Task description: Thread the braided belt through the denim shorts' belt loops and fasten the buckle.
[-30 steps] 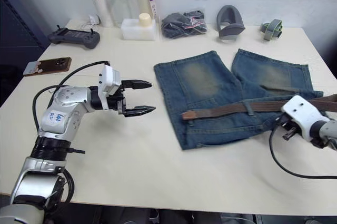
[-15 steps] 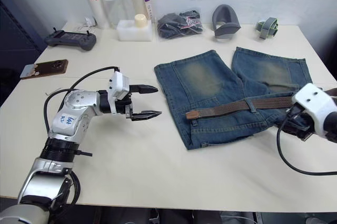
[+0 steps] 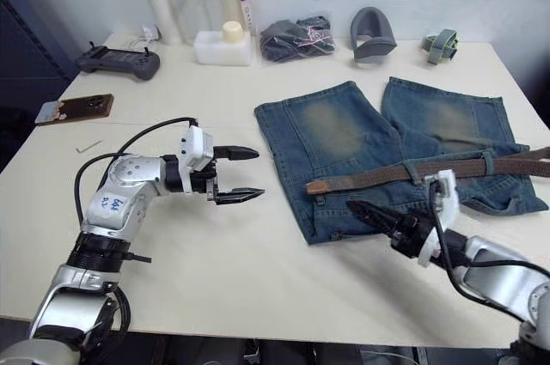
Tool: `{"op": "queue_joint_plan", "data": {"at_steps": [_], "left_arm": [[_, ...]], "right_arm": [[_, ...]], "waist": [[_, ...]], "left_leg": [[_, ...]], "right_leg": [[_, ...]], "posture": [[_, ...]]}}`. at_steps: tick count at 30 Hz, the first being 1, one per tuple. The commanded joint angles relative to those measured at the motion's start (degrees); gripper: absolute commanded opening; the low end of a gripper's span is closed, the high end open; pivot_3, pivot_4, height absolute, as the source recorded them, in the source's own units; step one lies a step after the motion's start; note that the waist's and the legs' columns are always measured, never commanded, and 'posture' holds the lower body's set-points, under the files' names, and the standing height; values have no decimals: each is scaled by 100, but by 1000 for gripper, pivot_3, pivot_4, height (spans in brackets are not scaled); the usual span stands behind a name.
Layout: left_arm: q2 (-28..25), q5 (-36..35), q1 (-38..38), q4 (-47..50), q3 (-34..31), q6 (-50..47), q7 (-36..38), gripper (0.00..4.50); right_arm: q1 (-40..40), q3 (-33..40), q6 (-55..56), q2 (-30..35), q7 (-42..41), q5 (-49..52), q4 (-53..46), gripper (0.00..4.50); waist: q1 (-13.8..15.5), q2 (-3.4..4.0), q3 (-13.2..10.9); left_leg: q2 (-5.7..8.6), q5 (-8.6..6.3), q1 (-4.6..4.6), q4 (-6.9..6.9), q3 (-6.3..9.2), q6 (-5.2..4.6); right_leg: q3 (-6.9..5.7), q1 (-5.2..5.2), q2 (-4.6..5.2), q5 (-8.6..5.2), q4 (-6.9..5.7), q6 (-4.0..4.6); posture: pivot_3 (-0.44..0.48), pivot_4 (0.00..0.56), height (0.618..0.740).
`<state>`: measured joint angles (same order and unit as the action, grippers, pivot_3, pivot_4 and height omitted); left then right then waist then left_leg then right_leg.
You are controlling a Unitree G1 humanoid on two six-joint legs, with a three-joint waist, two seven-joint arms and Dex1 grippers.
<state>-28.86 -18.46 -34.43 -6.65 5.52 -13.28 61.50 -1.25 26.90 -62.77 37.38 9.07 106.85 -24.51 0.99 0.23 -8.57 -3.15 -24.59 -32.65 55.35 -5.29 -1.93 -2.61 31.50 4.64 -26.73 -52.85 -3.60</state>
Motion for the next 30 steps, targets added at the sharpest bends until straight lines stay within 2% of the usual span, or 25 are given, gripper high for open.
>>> {"op": "queue_joint_plan", "data": {"at_steps": [1, 8, 11, 22, 26, 29, 30], "left_arm": [[5, -1, 56, 306, -27, 17, -69, 4500], [-70, 299, 115, 267, 16, 293, -191, 4500], [-261, 738, 103, 47, 138, 741, -202, 4500], [-308, 532, 217, 108, -108, 641, -292, 4500], [-288, 313, 253, 226, -201, 399, -273, 4500], [-295, 197, 239, 266, -250, 245, -253, 4500], [-301, 148, 237, 285, -264, 175, -236, 4500]], "right_arm": [[42, -232, 867, -112, 724, 615, 14, 4466], [491, -771, 1501, -655, 1251, 615, 380, 4466], [638, -967, 1565, -754, 1449, 615, 612, 4466], [1272, -1212, 1905, -1217, 1647, 613, 1071, 4466], [1329, -1372, 1963, -1326, 1628, 510, 1094, 3282], [1345, -1402, 1993, -1310, 1615, 444, 1054, 1854], [1350, -1367, 2017, -1278, 1611, 437, 1025, 1501]], "waist": [[-48, 0, 0], [-112, 1, 0], [-109, 1, 0], [-111, 1, 0], [-113, 1, 0], [-114, 1, 0], [-111, 1, 0]], "left_leg": [[0, 0, 1, 0, -1, -1], [-4, 3, 11, -11, -1, 2], [-5, 5, 11, -12, 0, 3], [-5, 4, 10, -12, 0, 3], [-7, 5, 10, -14, 0, 3], [-7, 5, 10, -14, 0, 3], [-7, 5, 10, -14, 0, 3]], "right_leg": [[1, 0, -3, 1, 0, -2], [3, -2, -15, 2, -2, -5], [1, 0, -14, 2, -3, -4], [2, 0, -12, 1, -3, -2], [1, 1, -13, 0, -4, -1], [1, 2, -12, 0, -4, -1], [1, 2, -12, 0, -4, -1]], "posture": [[0, 150, 649], [0, 150, 649], [0, 150, 649], [0, 150, 649], [0, 150, 649], [0, 150, 649], [0, 150, 649]]}}
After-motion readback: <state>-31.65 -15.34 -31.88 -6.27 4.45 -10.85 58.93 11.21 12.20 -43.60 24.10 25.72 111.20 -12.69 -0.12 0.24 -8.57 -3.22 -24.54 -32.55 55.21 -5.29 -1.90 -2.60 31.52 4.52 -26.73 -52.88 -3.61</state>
